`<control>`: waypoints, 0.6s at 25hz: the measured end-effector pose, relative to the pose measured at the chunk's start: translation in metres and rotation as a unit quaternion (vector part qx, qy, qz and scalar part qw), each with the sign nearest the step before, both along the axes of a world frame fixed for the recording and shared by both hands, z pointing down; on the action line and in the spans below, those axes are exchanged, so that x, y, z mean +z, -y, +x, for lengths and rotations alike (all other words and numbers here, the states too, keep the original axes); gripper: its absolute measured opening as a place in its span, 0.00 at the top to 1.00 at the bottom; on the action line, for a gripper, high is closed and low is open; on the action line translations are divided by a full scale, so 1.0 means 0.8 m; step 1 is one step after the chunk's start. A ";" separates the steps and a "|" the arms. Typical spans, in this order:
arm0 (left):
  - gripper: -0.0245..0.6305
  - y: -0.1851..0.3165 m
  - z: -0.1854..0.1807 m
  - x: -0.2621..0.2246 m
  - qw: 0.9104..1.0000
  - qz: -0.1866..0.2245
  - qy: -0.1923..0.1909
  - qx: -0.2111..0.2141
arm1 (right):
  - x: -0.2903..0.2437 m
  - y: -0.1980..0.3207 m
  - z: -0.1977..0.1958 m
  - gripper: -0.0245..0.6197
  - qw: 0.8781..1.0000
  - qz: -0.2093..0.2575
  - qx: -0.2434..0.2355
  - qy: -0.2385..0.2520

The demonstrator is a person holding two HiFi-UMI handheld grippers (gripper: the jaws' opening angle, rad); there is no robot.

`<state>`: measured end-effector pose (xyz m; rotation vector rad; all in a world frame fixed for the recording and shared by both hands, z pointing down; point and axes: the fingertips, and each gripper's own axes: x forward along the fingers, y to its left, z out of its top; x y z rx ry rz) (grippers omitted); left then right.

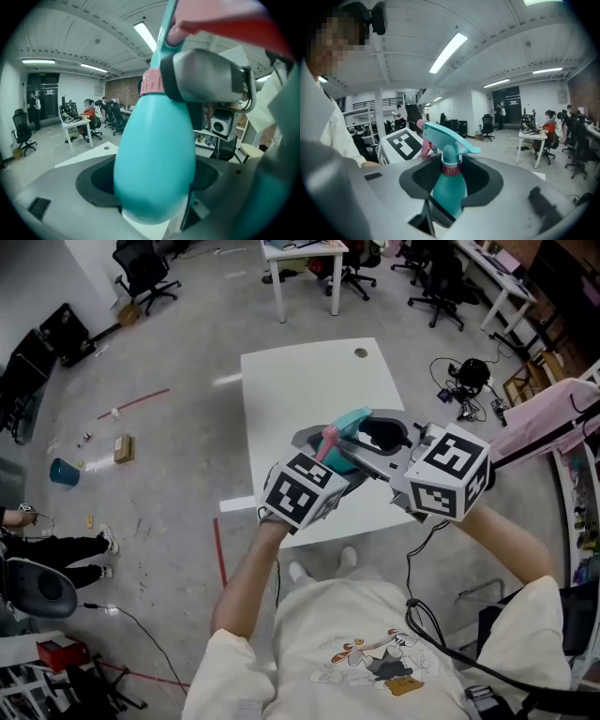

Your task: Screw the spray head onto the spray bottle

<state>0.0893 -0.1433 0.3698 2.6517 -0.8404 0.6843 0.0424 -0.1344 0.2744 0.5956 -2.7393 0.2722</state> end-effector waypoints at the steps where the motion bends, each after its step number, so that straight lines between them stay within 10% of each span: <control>1: 0.32 0.001 -0.001 0.000 1.000 0.001 0.000 -0.004 | 0.000 0.001 0.000 0.75 1.000 0.003 0.017 -0.004; 15: 0.32 0.008 0.005 0.002 0.999 0.028 -0.025 0.001 | 0.008 0.013 0.011 0.75 0.999 -0.011 0.042 0.017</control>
